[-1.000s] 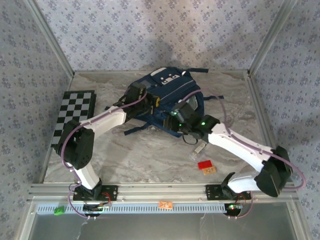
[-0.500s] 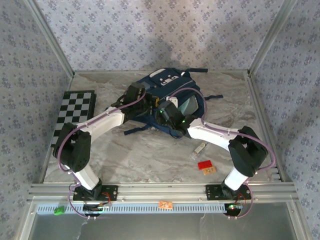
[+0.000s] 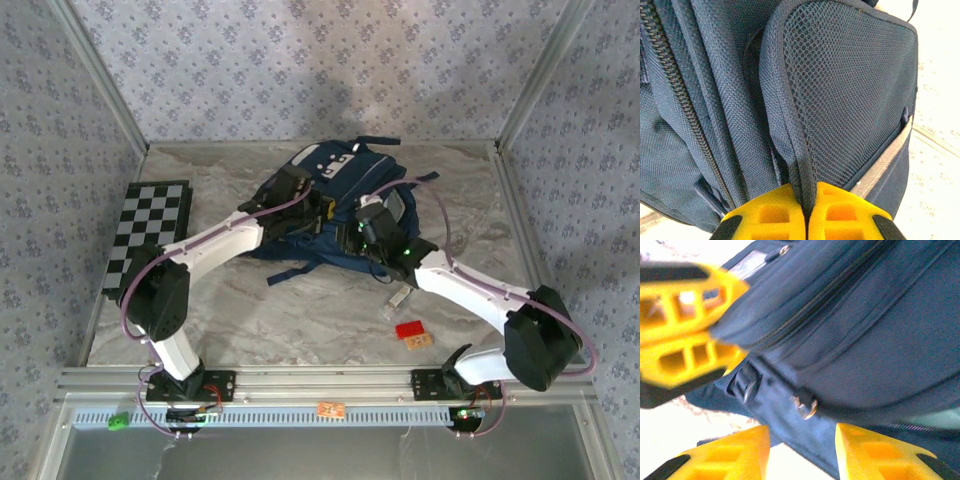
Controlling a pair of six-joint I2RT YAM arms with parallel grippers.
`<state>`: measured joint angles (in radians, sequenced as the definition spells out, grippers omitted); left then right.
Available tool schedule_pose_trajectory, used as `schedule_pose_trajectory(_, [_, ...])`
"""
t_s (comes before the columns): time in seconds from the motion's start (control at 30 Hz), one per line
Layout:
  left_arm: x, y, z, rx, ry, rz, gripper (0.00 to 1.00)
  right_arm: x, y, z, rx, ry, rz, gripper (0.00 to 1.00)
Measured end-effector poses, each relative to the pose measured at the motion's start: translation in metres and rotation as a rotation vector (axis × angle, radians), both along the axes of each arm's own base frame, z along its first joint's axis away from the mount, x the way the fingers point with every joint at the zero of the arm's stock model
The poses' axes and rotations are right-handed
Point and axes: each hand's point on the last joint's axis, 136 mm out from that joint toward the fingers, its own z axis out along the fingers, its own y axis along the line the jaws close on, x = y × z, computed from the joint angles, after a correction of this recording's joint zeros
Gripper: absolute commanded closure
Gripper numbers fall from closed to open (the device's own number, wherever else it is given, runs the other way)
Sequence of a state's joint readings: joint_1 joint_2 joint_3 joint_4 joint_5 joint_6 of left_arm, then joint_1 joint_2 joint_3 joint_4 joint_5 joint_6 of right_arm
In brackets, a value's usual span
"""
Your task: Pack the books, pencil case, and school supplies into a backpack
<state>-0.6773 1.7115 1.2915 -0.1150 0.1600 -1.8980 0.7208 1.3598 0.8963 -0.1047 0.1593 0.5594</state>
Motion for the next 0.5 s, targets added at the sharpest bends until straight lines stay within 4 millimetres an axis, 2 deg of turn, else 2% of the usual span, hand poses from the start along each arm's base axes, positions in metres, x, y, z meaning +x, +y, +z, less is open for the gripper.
schedule_pose_trajectory(0.1, [0.0,0.001,-0.001,0.005,0.003,0.002,1.0,-0.009,0.009,-0.013,-0.017,0.019,0.009,0.62])
schedule_pose_trajectory(0.3, [-0.002,0.0,-0.002,0.009,0.007,-0.002,1.0,0.001,0.01,-0.04,-0.067,0.05,-0.014,0.62])
schedule_pose_trajectory(0.5, [-0.001,0.001,-0.003,0.014,0.006,0.005,1.0,0.016,0.012,-0.04,-0.099,0.02,-0.026,0.62])
